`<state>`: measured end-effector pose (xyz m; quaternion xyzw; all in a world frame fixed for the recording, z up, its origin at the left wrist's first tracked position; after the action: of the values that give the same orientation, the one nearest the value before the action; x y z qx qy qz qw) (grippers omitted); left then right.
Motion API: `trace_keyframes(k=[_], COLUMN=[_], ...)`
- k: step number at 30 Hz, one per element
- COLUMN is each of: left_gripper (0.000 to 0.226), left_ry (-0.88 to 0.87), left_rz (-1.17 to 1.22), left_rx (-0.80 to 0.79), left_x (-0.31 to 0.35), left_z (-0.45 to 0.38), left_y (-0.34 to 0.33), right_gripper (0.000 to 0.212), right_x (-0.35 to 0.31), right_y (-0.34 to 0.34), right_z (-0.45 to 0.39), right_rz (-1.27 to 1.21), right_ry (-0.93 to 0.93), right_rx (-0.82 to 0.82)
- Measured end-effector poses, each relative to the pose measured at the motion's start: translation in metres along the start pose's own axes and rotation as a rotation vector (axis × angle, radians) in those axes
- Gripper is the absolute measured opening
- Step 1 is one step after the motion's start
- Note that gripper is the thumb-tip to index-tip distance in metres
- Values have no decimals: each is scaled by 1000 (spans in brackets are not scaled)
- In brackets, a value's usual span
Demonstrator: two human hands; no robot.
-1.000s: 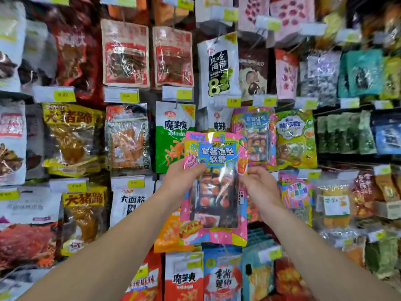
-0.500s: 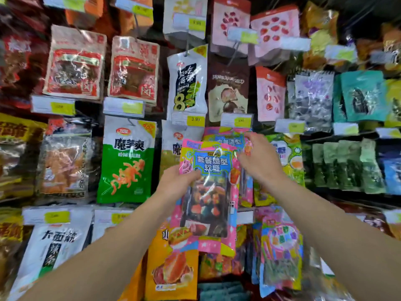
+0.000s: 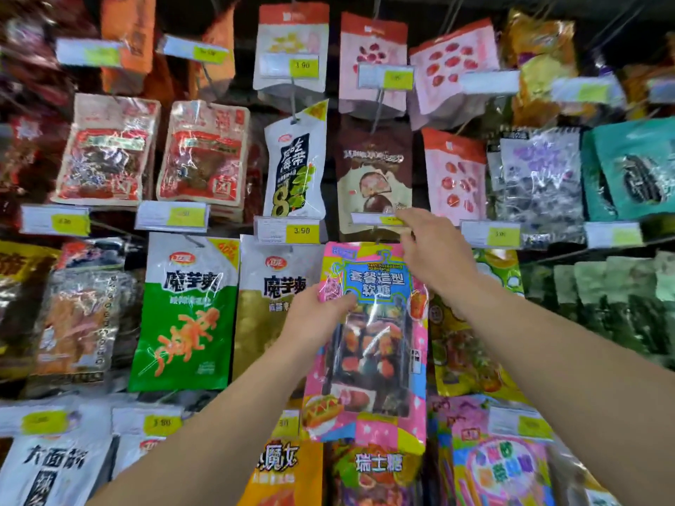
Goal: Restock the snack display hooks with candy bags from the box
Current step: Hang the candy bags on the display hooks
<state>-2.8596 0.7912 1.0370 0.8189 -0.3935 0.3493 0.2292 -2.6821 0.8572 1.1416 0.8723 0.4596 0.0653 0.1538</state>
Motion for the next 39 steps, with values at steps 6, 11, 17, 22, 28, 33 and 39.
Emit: trace_keyframes(k=[6, 11, 17, 22, 28, 33, 39], left_gripper=[4, 11, 16, 14, 27, 47, 51], left_ry=[-18, 89, 169, 131, 86, -10, -155], left_rz=[-2, -27, -76, -146, -331, -520, -691], left_rx=[54, 82, 94, 148, 123, 75, 154], left_x=[11, 7, 0, -9, -25, -31, -23], left_z=[-16, -39, -48, -39, -13, 9, 20], left_y=[-10, -22, -23, -18, -16, -12, -10], right_gripper=[27, 27, 31, 55, 73, 77, 58], right_x=[6, 6, 7, 9, 36, 40, 29], right_y=[4, 2, 4, -5, -35, -51, -55], right_z=[-16, -16, -14, 11, 83, 142, 150], right_rz=[-151, -174, -199, -200, -327, -418, -314], right_ry=[-33, -42, -36, 20, -181, -324, -322], right_rx=[87, 87, 82, 28, -30, -102, -169])
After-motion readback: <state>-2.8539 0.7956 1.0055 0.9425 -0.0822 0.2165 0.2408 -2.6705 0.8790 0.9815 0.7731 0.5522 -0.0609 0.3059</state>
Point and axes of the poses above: each hand's wrist, its own z-axis away from the middle knuckle, its own y-axis out of the back of the hand, x = y × z, the point moved 4 cm from there along -z, towards the middle knuckle, and after that the axes turned 8 degrees about -z, right-handed, at the moved point
